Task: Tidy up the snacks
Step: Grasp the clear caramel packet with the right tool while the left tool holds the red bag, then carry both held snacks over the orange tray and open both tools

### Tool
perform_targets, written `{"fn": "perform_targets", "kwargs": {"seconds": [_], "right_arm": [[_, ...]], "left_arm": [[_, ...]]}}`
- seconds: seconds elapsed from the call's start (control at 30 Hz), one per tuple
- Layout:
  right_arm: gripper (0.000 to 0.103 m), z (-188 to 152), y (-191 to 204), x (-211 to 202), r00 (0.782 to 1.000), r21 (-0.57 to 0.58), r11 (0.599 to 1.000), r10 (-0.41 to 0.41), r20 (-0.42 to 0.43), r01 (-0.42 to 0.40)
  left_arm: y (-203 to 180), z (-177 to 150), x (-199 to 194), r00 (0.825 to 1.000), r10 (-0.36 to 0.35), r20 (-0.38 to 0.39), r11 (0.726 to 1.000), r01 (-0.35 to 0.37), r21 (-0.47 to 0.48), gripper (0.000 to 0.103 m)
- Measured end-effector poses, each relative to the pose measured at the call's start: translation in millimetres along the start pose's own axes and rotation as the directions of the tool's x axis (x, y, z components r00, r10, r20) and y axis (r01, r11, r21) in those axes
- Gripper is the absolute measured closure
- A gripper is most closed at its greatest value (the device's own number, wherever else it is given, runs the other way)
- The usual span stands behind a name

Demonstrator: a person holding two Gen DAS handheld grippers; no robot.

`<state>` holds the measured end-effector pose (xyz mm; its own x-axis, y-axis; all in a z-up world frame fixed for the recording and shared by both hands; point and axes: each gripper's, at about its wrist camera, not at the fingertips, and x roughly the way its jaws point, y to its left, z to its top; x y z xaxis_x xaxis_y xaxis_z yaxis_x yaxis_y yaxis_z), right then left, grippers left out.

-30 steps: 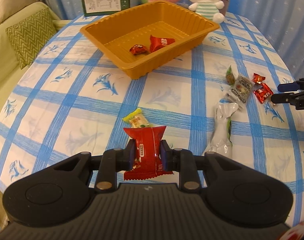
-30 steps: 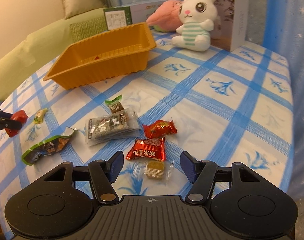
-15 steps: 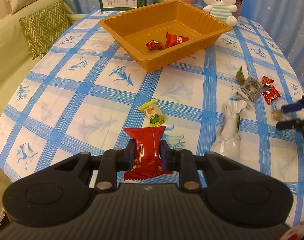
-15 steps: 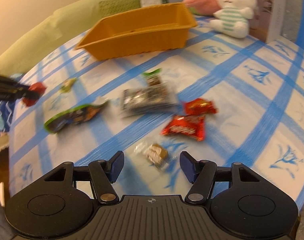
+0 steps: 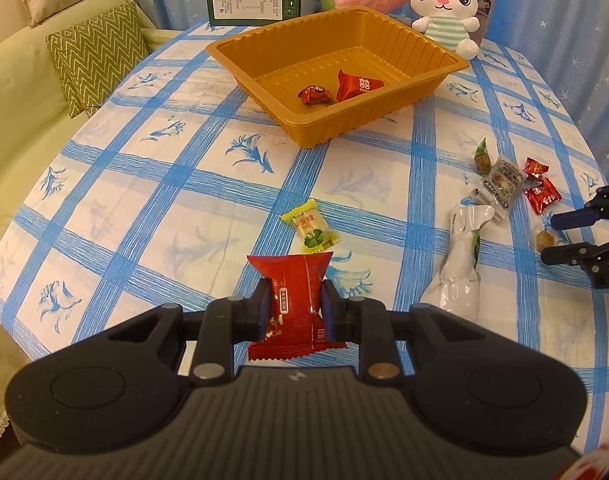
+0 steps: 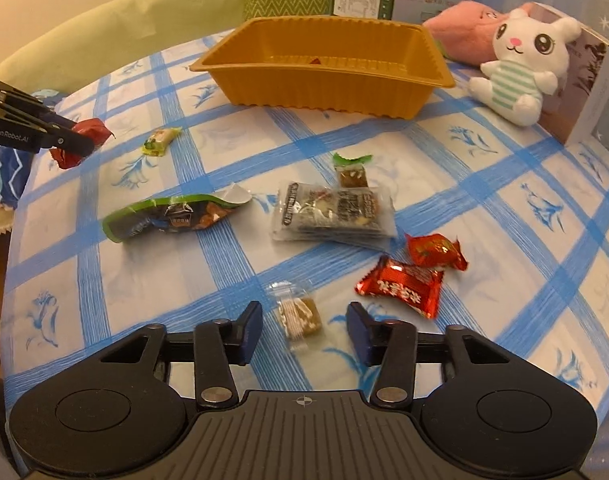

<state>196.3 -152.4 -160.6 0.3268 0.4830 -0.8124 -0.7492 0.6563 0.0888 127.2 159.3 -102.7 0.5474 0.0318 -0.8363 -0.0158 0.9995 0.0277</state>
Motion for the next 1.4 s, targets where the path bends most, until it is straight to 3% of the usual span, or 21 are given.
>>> {"fn": "perform_targets", "kwargs": {"seconds": [0.07,0.27,0.53,0.77,1.07,1.4], "right_arm": [[0.072,1,1,5,1.0,-0.004,1.0,0.001,-0.016,-0.001],[0.082,2,4,7,1.0,-0.022,1.0,-0.005,-0.018,0.005],[0.082,11,7,-4,1.0,-0.004,1.0,-0.01,0.023,0.01],[0.082,41,0,-30,0.994,0.078,0.997,-0.023,0.104,0.015],[0.082,93,-14,-50,0.971,0.226,0.971,0.018,0.238,-0.073],[0.082,149,-27,-33,0.951,0.255,0.966,-0.041,0.306,-0.04]], "left_arm": [[0,0,0,1.0,-0.001,0.001,1.0,0.001,-0.002,0.079],[1,0,-2,1.0,-0.001,0.005,1.0,0.001,-0.003,0.079],[0,9,-10,0.999,-0.008,0.036,1.0,0.008,0.002,0.079],[-4,31,-24,0.994,-0.033,0.105,0.999,0.031,0.018,0.079],[-8,76,-26,0.98,-0.078,0.181,0.997,0.075,0.022,0.079],[-16,140,-5,0.968,-0.122,0.221,0.992,0.117,0.037,0.079]]}}
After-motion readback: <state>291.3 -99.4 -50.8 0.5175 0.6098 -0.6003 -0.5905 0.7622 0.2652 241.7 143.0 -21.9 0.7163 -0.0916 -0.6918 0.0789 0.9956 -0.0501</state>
